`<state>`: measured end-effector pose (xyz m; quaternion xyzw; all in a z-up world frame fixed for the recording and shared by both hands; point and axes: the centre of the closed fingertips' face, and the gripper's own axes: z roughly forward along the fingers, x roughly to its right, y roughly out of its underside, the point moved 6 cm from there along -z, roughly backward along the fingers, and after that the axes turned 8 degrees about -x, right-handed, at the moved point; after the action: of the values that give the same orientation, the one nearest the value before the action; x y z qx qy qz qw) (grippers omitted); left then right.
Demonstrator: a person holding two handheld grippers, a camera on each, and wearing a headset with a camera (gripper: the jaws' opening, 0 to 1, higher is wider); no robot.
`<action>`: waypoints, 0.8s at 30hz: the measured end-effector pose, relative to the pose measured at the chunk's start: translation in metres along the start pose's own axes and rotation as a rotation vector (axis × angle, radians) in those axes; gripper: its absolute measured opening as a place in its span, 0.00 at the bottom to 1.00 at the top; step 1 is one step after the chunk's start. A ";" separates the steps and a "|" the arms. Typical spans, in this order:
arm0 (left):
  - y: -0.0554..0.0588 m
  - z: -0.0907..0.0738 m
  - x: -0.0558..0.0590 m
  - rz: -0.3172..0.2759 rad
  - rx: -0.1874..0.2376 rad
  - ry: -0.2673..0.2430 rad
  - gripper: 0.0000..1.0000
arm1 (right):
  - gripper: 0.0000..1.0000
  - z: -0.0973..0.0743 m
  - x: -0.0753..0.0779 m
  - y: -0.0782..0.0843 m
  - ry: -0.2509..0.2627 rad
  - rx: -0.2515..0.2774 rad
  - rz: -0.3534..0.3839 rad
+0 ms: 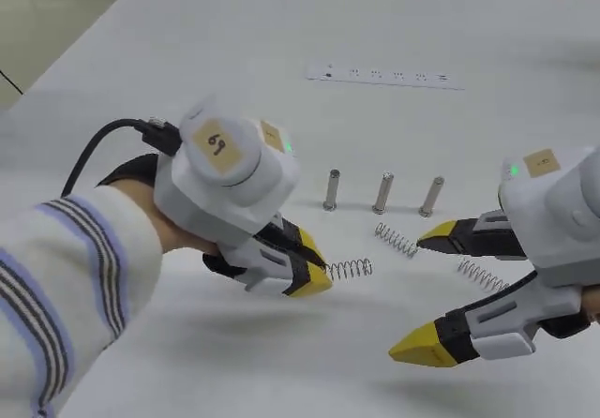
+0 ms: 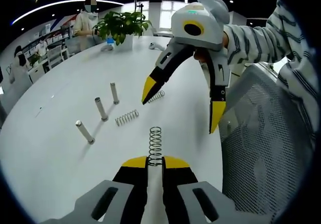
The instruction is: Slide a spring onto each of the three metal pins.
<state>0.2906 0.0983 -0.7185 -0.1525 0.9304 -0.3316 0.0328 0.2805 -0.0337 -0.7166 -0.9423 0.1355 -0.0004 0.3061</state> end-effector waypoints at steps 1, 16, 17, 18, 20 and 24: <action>-0.001 0.000 0.001 0.007 -0.001 0.003 0.02 | 0.71 0.000 0.000 -0.001 0.002 0.005 -0.006; -0.001 0.007 0.009 0.055 -0.029 0.046 0.02 | 0.57 0.009 -0.003 -0.008 -0.016 0.003 -0.069; -0.001 0.007 0.010 0.055 -0.029 0.047 0.02 | 0.55 0.010 -0.003 -0.008 -0.018 0.004 -0.073; -0.001 0.008 0.010 0.056 -0.030 0.047 0.02 | 0.51 0.010 -0.004 -0.008 -0.021 0.003 -0.075; -0.002 0.009 0.011 0.060 -0.029 0.051 0.02 | 0.39 0.011 -0.005 -0.009 -0.033 0.002 -0.086; -0.004 0.009 0.013 0.064 -0.024 0.060 0.02 | 0.32 0.013 -0.004 -0.010 -0.031 0.008 -0.086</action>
<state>0.2809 0.0859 -0.7227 -0.1132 0.9394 -0.3234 0.0137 0.2807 -0.0176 -0.7207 -0.9460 0.0900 0.0004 0.3115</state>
